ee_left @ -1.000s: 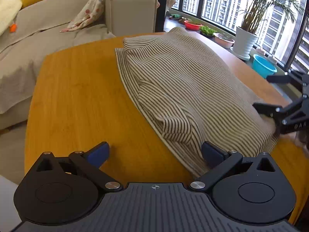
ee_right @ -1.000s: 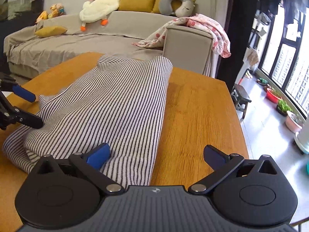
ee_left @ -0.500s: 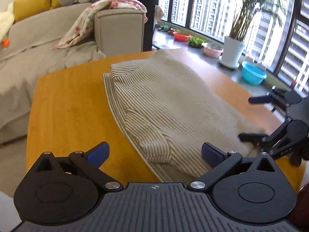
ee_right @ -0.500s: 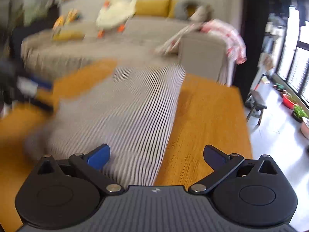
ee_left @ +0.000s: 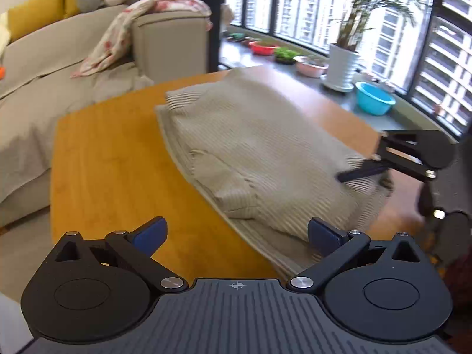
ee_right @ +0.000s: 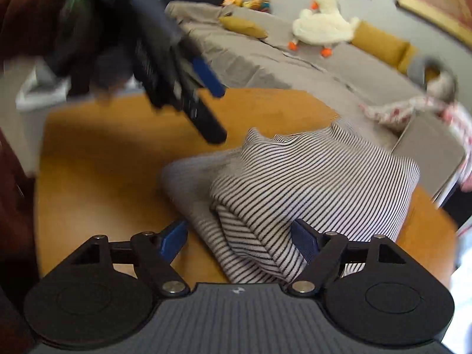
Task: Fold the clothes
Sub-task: 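Grasp the shirt end with the right gripper and fold it toward the left gripper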
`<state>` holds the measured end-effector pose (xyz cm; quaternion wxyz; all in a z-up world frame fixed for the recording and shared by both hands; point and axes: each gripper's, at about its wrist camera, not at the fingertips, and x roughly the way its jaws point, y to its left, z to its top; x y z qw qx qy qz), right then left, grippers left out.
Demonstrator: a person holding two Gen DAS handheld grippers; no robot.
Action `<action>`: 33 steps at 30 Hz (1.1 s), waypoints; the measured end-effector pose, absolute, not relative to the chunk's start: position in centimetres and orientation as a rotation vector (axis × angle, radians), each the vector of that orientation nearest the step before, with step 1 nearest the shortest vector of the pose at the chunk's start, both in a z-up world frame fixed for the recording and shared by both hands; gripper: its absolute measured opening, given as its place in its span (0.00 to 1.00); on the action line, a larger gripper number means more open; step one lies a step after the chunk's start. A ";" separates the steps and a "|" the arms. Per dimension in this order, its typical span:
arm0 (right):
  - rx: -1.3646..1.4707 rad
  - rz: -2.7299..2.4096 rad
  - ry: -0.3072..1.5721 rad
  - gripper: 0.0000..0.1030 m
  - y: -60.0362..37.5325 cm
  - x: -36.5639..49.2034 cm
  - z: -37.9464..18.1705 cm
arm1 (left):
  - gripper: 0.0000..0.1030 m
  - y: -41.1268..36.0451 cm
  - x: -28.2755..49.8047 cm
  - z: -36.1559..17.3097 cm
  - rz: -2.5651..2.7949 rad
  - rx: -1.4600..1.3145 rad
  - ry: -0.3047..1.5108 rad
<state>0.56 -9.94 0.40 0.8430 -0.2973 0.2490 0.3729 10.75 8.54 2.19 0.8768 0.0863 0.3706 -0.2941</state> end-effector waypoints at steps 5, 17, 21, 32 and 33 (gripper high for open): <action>-0.236 0.747 0.689 0.68 -12.4 4.3 2.1 | 1.00 7.2 9.2 2.2 -0.739 0.237 0.747; 0.126 0.738 0.788 0.67 -16.4 7.5 1.5 | 1.00 2.2 8.9 -1.6 -0.593 0.584 0.653; -0.135 0.718 0.688 0.80 -14.5 5.7 3.0 | 1.00 2.6 10.3 -0.6 -0.556 0.494 0.666; -0.506 0.869 0.525 0.83 -10.7 0.5 1.8 | 1.00 6.9 10.6 0.8 -0.588 0.315 0.771; -0.539 0.871 0.528 0.83 -10.1 0.8 1.4 | 1.00 7.1 10.5 1.1 -0.593 0.304 0.771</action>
